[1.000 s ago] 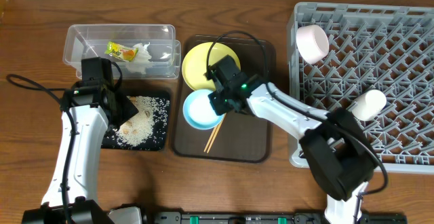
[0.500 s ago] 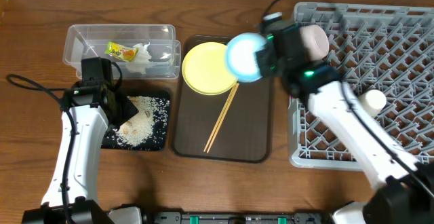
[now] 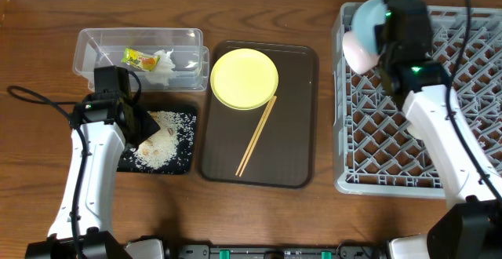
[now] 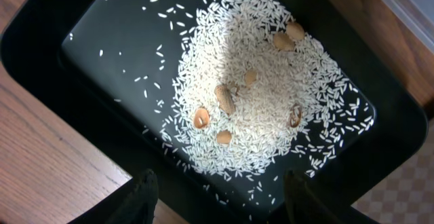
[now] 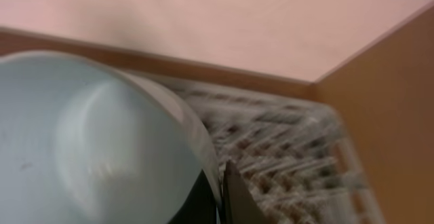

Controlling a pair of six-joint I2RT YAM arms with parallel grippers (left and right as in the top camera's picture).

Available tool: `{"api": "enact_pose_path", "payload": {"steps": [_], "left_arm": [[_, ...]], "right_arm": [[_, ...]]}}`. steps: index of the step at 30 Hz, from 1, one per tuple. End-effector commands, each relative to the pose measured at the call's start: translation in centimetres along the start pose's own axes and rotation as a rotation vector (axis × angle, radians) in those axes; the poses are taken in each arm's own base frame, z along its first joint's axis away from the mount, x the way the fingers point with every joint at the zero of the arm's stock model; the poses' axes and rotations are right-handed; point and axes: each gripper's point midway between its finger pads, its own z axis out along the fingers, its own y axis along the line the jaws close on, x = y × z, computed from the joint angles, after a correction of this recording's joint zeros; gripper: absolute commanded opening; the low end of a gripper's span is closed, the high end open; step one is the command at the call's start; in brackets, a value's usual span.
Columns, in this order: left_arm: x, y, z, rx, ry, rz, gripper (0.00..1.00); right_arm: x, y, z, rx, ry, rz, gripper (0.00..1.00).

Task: Sort waste into correct bins and load items into the dishwasher rack
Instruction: 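Lift the light-blue bowl and carry it into the rack's back row, then release the blue bowl and withdraw the right gripper from the rack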

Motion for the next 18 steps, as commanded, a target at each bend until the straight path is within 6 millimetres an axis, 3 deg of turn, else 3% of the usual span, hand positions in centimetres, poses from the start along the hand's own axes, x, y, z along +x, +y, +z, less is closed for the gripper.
{"api": "enact_pose_path", "payload": {"steps": [1,9,18], "left_arm": [[-0.4,0.0,-0.5,0.004,-0.018,-0.012,0.62],[-0.4,0.0,-0.5,0.004,-0.018,-0.012,0.62],[-0.4,0.0,-0.5,0.004,-0.017,-0.012,0.62]], "right_arm": [[-0.1,-4.2,0.4,0.167,0.013,-0.106,0.01],[-0.3,-8.9,3.4,0.443,0.055,-0.301,0.01],[3.9,-8.1,8.4,0.533,0.162,-0.358,0.01]]}}
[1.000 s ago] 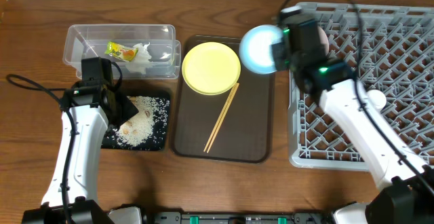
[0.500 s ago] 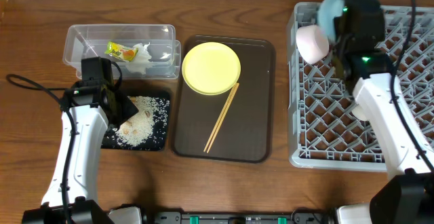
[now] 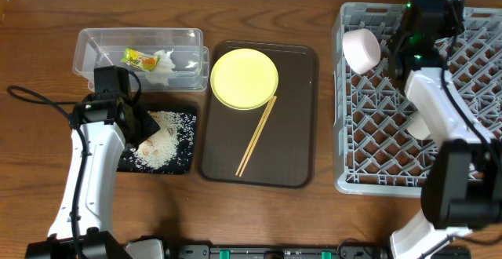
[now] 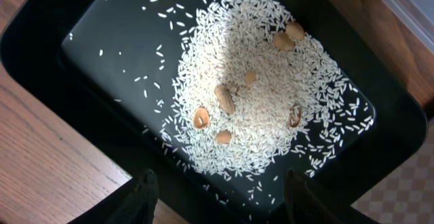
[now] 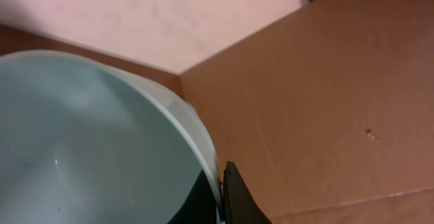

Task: Sort waste into correct bins and load items into the dishwasher rack
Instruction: 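Release the blue bowl and withdraw the right gripper from the rack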

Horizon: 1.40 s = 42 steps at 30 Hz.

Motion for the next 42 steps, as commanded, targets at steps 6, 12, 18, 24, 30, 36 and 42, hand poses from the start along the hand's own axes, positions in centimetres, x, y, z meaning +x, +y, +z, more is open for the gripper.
{"api": "enact_pose_path", "payload": {"steps": [6,12,18,24,30,36,42], "left_arm": [[-0.4,0.0,-0.5,0.003,-0.017,-0.012,0.62],[-0.4,0.0,-0.5,0.004,-0.016,-0.012,0.62],[-0.4,0.0,-0.5,0.004,-0.017,-0.012,0.62],[-0.4,0.0,-0.5,0.004,-0.017,-0.012,0.62],[-0.4,0.0,-0.5,0.004,-0.016,-0.012,0.62],[-0.4,0.0,-0.5,0.004,-0.017,-0.012,0.62],[-0.4,0.0,-0.5,0.004,-0.016,-0.012,0.62]], "right_arm": [[2.9,2.8,2.3,0.064,0.099,-0.066,0.01],[3.6,5.0,2.6,0.035,0.108,-0.054,0.01],[2.8,7.2,1.3,-0.033,0.079,-0.023,0.01],[3.8,10.1,-0.2,-0.13,0.114,-0.002,0.01],[6.8,11.8,-1.3,-0.181,0.226,0.047,0.12],[8.5,13.4,-3.4,-0.288,0.305,0.109,0.2],[5.3,12.1,-6.0,-0.481,0.237,0.24,0.48]]}}
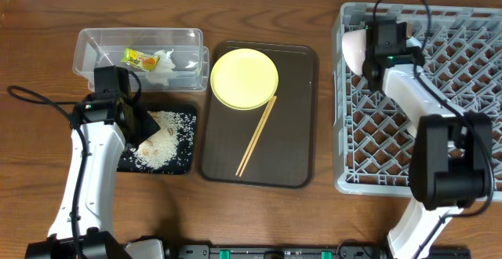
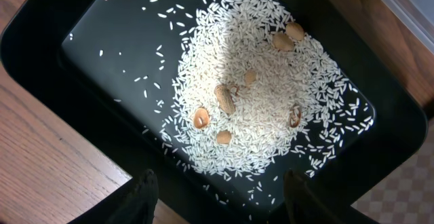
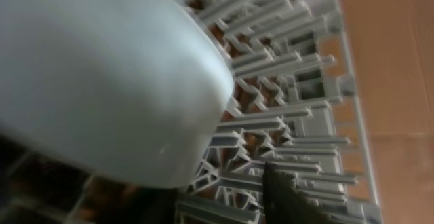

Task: Sort waste into correct bins and load items into the dishwasher rack
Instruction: 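Release the blue bowl and withdraw the right gripper from the rack, then move the right gripper to the brown tray and grasp a wooden chopstick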

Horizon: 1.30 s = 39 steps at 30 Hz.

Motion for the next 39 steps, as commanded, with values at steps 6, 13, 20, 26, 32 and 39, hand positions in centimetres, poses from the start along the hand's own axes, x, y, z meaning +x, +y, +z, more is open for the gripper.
{"api": "enact_pose_path", "payload": {"steps": [6,13,20,26,32,39], "left_arm": [[-0.4,0.0,-0.5,0.004,-0.017,-0.012,0.62],[-0.4,0.0,-0.5,0.004,-0.017,-0.012,0.63],[-0.5,0.0,-0.5,0.004,-0.018,-0.012,0.63],[-0.5,0.0,-0.5,0.004,-0.018,-0.012,0.63],[-0.4,0.0,-0.5,0.004,-0.017,-0.012,0.63],[-0.5,0.0,-0.5,0.004,-0.018,-0.012,0.63]], "right_arm": [[-4.7,0.6,-8.8,-0.429,-0.192,0.147,0.59],[-5.0,7.4,-19.7,-1.094,-0.262,0.107,0.57],[-1.8,13.4,-25.6,-1.263,-0.169,-0.018,0.56],[2.3,18.4,-27.5,-1.197,-0.03,-0.101,0.56],[7.1,23.1,-26.5,-1.032,0.133,-0.117,0.52],[11.5,27.0,-25.1,-0.95,0.235,-0.181,0.5]]}}
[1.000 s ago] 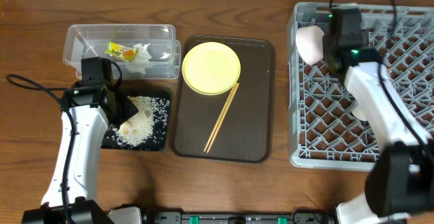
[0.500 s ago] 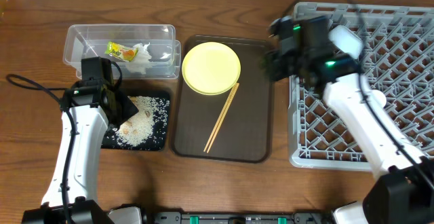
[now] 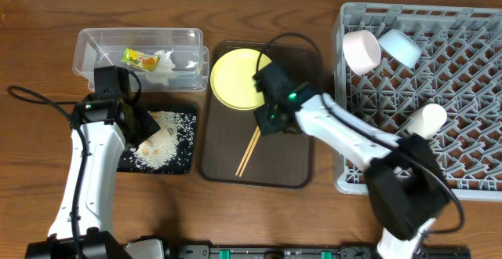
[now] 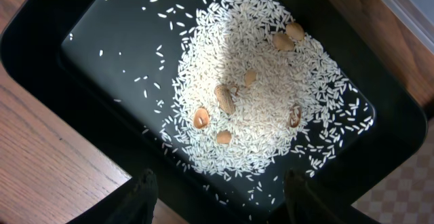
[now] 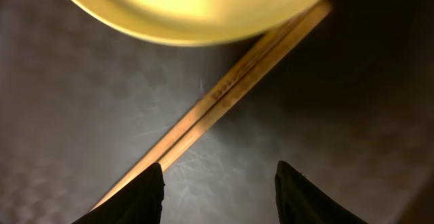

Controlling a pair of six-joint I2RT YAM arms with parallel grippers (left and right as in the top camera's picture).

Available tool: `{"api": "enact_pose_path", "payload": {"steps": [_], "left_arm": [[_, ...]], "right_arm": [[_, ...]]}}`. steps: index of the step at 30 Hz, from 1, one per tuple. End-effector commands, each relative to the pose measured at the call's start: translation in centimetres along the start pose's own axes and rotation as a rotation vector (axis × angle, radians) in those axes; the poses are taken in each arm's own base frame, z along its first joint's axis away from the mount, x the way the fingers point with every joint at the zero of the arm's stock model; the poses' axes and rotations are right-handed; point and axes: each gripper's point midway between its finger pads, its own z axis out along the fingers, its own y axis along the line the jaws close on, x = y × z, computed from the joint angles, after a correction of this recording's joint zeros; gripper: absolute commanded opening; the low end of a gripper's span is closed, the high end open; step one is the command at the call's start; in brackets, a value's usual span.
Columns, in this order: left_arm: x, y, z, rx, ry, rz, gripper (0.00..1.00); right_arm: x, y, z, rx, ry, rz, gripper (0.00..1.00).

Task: Sort waste into correct bins and load items into the dishwasher rack
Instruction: 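Move the right gripper to the brown tray and grasp a wooden chopstick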

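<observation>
My right gripper (image 3: 268, 121) hangs open over the brown tray (image 3: 294, 165), just above the pair of wooden chopsticks (image 3: 256, 136) and below the yellow plate (image 3: 244, 78). In the right wrist view the chopsticks (image 5: 224, 98) run diagonally past the left finger, and the plate (image 5: 196, 7) fills the top. The grey dishwasher rack (image 3: 439, 145) holds a pink bowl (image 3: 361, 50), a pale blue bowl (image 3: 399, 47) and a white cup (image 3: 424, 119). My left gripper (image 4: 218, 197) is open over the black bin (image 4: 61, 115) of rice and nut shells (image 4: 261, 108).
A clear plastic bin (image 3: 140, 52) at the back left holds a yellow wrapper (image 3: 140, 56) and white crumpled waste. The black bin (image 3: 182, 165) lies between it and the table's front. The rack stands along the right edge.
The right gripper was at the rack's back left with the pale blue bowl; now it is open over the brown tray by the chopsticks, and the bowl rests in the rack. The left arm is unchanged.
The right gripper held the pale blue bowl above the rack's back left, then further back, then lower among the rack's tines. Now the bowl sits in the rack beside the pink one and the gripper is over the tray. The left gripper stayed open over the rice bin.
</observation>
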Motion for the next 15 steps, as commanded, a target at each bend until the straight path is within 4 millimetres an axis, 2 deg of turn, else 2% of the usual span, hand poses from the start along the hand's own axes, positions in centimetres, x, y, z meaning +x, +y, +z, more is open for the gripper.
{"api": "enact_pose_path", "payload": {"steps": [1,4,10,15], "left_arm": [[-0.4,0.0,-0.5,0.004,-0.017,-0.012,0.63],[-0.4,0.0,-0.5,0.003,-0.017,-0.012,0.63],[-0.4,0.0,-0.5,0.004,-0.017,-0.012,0.63],[-0.4,0.0,-0.5,0.003,-0.017,-0.012,0.63]], "right_arm": [[0.6,-0.4,1.7,0.067,0.013,0.046,0.5],[0.7,-0.8,2.5,0.117,0.001,0.089,0.5],[-0.2,0.0,2.7,0.113,-0.049,0.096,0.5],[-0.1,0.4,2.7,0.11,-0.049,0.091,0.5]]}}
